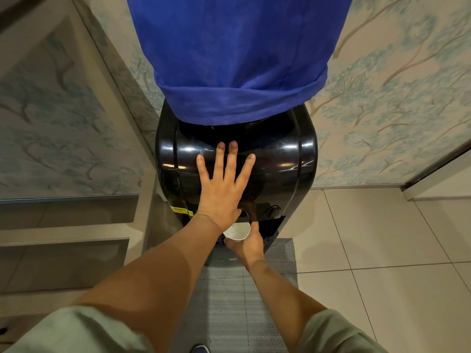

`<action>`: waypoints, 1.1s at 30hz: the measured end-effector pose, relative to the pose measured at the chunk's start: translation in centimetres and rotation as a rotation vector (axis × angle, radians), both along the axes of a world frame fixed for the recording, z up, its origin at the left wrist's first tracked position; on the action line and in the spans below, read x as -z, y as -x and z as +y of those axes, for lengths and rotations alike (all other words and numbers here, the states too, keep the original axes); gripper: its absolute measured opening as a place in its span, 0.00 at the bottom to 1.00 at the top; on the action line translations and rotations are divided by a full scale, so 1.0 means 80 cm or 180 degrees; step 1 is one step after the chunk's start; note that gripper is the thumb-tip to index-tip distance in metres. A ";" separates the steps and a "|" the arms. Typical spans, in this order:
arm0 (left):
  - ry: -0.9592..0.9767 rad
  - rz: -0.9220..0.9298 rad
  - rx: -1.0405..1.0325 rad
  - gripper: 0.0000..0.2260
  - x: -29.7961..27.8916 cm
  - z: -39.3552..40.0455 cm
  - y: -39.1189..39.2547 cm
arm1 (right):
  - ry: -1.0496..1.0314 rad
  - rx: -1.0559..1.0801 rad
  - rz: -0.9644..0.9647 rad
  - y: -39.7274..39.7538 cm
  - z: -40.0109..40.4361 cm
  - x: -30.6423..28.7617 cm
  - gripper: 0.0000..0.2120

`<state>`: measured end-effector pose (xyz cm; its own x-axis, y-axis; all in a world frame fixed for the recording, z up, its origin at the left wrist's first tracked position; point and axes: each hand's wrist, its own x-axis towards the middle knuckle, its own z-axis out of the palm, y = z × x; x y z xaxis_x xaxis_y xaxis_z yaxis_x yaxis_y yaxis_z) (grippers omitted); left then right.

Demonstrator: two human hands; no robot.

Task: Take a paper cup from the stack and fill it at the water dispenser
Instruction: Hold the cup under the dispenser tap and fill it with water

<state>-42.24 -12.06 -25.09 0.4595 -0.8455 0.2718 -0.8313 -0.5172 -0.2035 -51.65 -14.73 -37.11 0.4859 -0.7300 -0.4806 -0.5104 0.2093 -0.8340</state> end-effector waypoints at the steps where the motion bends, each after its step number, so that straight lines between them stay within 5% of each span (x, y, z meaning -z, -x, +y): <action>1: -0.0037 0.0068 0.0009 0.65 0.000 0.000 0.000 | 0.0021 -0.0007 0.0006 0.001 0.001 0.000 0.26; 16: -0.0429 0.0492 0.0193 0.66 -0.027 0.018 0.001 | 0.0243 0.0097 0.0081 0.059 0.027 -0.022 0.33; 33: -0.0890 0.0857 0.0415 0.44 -0.056 0.076 0.003 | 0.0734 -0.0052 -0.0362 0.101 0.036 -0.102 0.36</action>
<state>-42.48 -6.01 -20.64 0.3669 -0.9257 -0.0922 -0.9290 -0.3595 -0.0875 -59.70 -11.84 -28.95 0.5400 -0.8055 -0.2440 -0.4125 -0.0006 -0.9109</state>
